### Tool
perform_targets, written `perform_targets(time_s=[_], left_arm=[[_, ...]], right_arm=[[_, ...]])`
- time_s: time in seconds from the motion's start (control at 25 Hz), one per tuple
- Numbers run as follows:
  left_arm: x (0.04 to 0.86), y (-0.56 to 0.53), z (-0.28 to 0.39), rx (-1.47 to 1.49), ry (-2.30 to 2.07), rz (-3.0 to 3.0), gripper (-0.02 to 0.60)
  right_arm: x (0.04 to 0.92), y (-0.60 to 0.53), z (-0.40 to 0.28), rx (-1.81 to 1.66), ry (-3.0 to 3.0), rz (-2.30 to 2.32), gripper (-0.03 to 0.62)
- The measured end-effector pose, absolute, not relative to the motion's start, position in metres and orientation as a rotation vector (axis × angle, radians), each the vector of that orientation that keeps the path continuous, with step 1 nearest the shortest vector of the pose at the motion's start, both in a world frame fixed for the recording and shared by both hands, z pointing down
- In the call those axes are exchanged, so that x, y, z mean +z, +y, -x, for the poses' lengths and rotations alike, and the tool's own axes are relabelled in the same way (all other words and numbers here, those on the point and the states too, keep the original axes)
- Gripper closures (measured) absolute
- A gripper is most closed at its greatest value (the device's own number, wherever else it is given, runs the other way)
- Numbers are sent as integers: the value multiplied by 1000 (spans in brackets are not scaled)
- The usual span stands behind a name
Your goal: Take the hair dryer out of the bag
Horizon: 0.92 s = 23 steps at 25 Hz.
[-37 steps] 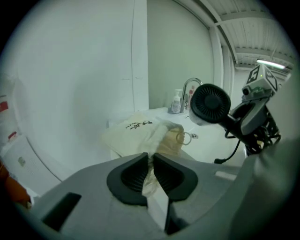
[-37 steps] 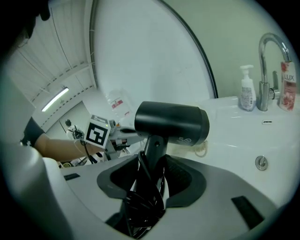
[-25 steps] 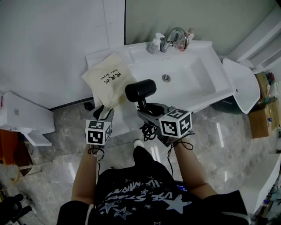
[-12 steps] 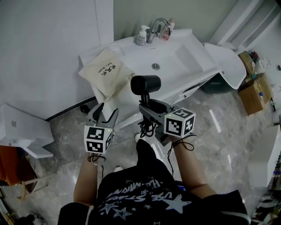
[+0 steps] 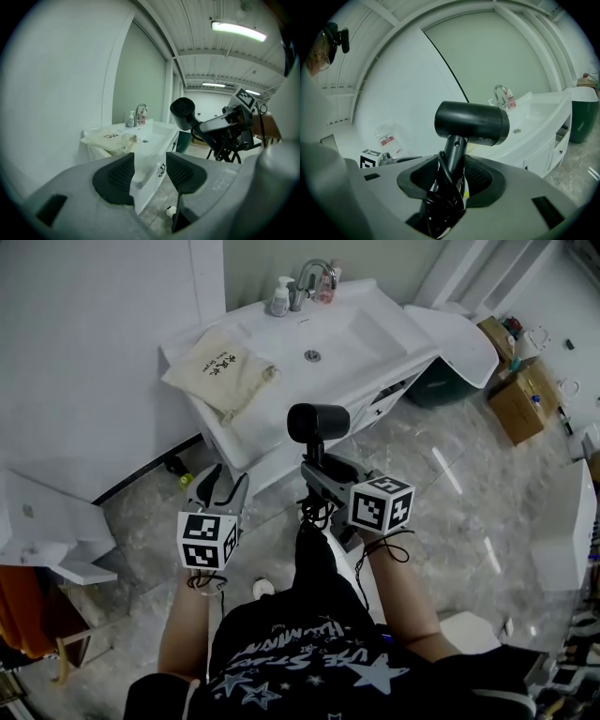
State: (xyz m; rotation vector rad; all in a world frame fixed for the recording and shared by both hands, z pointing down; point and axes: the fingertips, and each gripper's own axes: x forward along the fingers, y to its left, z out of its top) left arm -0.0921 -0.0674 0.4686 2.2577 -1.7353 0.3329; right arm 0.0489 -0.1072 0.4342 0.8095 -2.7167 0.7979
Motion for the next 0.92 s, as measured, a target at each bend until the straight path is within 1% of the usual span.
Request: perform_targets(time_s=[0.08,0.16,0.2,0.24,0.32,0.52,0.92], left_arm=[[471,-48,88,346,-1711,-2280,397],[474,-31,85,357,-1680,-2300,486],[476,-22,83,362,-1659,-2309,520],[479,-13,79,369,-1633,-2317,539],[486,6,67,388,-1578,-2330,552],[491,42,34,410,-1532,-2337,556],[508,40,31,435,-1524,-2297,555]], right_arm=[[439,-87,-55,806,-2699,-857,416],[443,-69,-61,813,-2681,-899,416],[444,-59,-64,819,-2674,-914,416],[446,-50,-67,826,-2668,-925,416],[450,-29,-77,837,-2655,-941,416],[453,9,-113,843,-2628,-961,416],[468,8,-124,873,-2599,-981,416]])
